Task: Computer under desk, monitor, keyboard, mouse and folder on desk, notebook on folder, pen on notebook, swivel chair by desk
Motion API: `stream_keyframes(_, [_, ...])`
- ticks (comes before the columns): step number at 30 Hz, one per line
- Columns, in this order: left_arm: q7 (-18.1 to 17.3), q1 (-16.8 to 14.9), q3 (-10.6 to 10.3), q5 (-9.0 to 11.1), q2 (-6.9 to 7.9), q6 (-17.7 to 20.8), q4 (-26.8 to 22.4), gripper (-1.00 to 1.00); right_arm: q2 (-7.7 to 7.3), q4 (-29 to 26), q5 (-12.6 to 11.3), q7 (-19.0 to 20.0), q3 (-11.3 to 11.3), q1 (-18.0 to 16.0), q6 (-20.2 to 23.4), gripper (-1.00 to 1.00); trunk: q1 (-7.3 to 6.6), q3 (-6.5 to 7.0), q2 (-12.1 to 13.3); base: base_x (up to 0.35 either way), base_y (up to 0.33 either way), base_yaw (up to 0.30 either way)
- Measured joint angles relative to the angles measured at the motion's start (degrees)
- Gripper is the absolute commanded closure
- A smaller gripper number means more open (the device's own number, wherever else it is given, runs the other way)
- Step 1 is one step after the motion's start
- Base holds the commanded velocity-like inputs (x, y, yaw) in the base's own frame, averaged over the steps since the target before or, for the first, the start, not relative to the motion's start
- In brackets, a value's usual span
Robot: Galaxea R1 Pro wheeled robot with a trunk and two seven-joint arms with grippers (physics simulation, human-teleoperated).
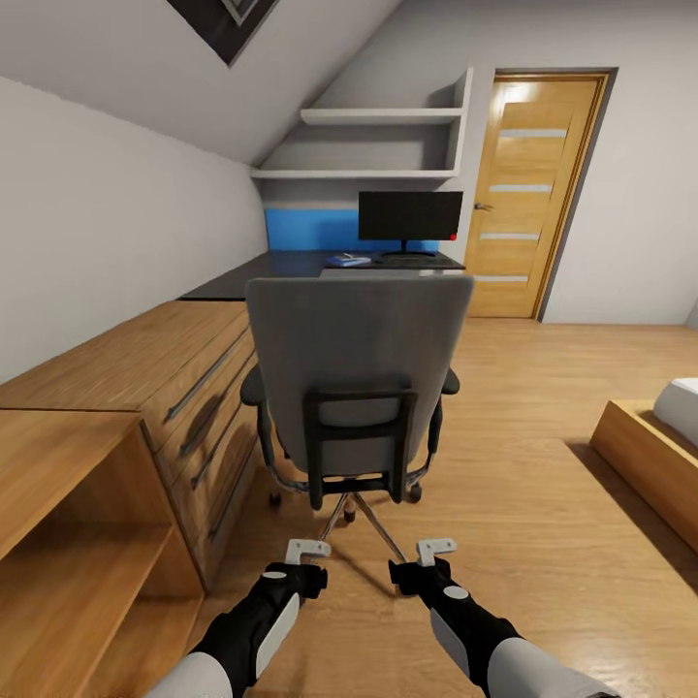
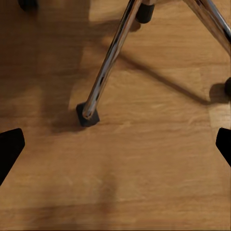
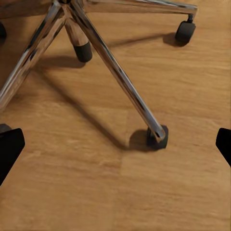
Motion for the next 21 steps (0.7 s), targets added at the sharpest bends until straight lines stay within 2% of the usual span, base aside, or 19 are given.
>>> stream_keyframes(10, [0.03, 0.02, 0.53, 0.06, 0.0, -1.95, 2.79, -1.0, 0.19, 0.01, 0.04, -0.09, 0.38, 0.0, -2.58, -1.0, 2.2, -1.8, -4.01, 0.0, 0.0, 0.0])
stream_keyframes(14, [0.06, 0.02, 0.34, -0.13, 0.0, -2.96, 2.85, -1.0, 0.21, 0.0, 0.01, -0.1, 0.36, 0.0, -2.77, -1.0, 2.32, -2.68, -4.09, 0.0, 0.0, 0.0])
stream_keyframes(21, [0.3, 0.0, 0.23, -0.18, 0.0, -7.46, 2.94, -1.0, -0.03, -0.01, 0.01, -0.02, 0.02, 0.0, -2.99, -1.0, 2.5, -4.23, -4.18, 0.0, 0.0, 0.0])
